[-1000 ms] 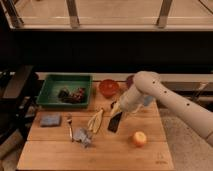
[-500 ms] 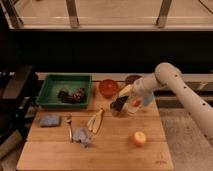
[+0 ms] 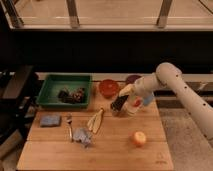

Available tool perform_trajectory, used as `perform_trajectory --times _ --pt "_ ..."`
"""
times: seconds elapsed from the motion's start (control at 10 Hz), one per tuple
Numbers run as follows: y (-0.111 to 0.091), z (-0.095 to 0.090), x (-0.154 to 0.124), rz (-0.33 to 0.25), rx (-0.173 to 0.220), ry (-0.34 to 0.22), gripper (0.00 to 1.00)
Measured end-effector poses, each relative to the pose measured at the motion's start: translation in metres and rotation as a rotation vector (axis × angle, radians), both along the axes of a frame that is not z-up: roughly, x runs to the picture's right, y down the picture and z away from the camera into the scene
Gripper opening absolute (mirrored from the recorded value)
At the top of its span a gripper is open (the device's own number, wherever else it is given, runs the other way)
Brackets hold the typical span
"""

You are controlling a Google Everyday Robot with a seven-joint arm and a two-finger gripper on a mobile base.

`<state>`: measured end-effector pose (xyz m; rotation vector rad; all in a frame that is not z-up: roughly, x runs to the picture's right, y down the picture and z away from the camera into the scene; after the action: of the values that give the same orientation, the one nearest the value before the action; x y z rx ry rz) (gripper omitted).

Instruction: Place eraser in red bowl

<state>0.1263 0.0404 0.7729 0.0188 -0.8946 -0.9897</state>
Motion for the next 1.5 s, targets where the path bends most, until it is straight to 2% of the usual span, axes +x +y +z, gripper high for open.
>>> perform_trajectory --times 0.3,0.8,1.1,1.3,1.5 --pt "-0.02 0.007 0.004 0.036 0.038 0.015 0.0" --pt "-0.078 0.059 -0.01 0.092 0.113 0.0 0.01" --pt "-0.088 0.089 -0.045 0.089 0.127 -0.017 0.27" --pt "-0.095 0.108 -0.052 0.112 0.147 -0.016 0.5" --pt "-0.102 0.116 -0.055 0.133 0.163 -0.015 0.68"
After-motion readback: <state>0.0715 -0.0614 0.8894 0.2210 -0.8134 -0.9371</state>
